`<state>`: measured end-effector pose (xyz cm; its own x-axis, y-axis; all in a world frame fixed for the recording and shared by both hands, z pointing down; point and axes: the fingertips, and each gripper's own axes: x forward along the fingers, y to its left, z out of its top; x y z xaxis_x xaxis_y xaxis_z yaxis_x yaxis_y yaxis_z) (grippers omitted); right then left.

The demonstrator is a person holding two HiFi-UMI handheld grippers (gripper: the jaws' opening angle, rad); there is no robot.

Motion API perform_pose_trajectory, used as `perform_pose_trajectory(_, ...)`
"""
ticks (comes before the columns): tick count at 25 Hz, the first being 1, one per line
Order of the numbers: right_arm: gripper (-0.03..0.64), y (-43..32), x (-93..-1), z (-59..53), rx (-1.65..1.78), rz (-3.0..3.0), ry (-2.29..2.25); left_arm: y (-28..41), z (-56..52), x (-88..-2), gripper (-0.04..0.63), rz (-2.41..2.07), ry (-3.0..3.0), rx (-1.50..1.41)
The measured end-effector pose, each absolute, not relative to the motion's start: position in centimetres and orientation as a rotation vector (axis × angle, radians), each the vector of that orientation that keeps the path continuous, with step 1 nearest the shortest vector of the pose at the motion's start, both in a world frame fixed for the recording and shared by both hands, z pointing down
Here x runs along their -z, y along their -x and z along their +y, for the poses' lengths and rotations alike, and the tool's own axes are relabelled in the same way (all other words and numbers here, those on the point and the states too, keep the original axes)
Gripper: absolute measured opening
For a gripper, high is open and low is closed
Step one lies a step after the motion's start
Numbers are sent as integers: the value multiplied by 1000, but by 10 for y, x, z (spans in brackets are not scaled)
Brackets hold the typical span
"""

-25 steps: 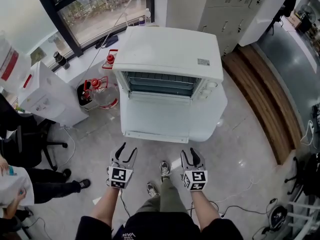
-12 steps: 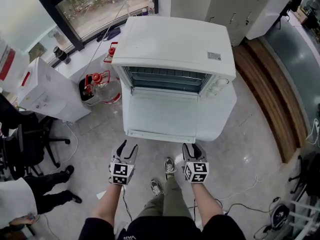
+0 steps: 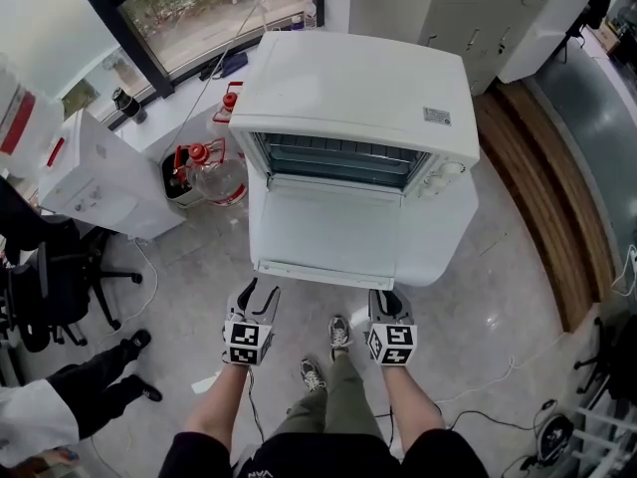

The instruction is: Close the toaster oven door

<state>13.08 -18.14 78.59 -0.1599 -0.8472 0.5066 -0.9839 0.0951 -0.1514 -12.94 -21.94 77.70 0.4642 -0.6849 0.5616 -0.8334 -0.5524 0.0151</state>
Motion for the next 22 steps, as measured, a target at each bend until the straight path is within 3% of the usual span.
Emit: perform_pose_trajectory(22, 72, -129, -715, -177, -611, -2173, -1893, 124, -239, -729, 216, -1364, -2409, -511)
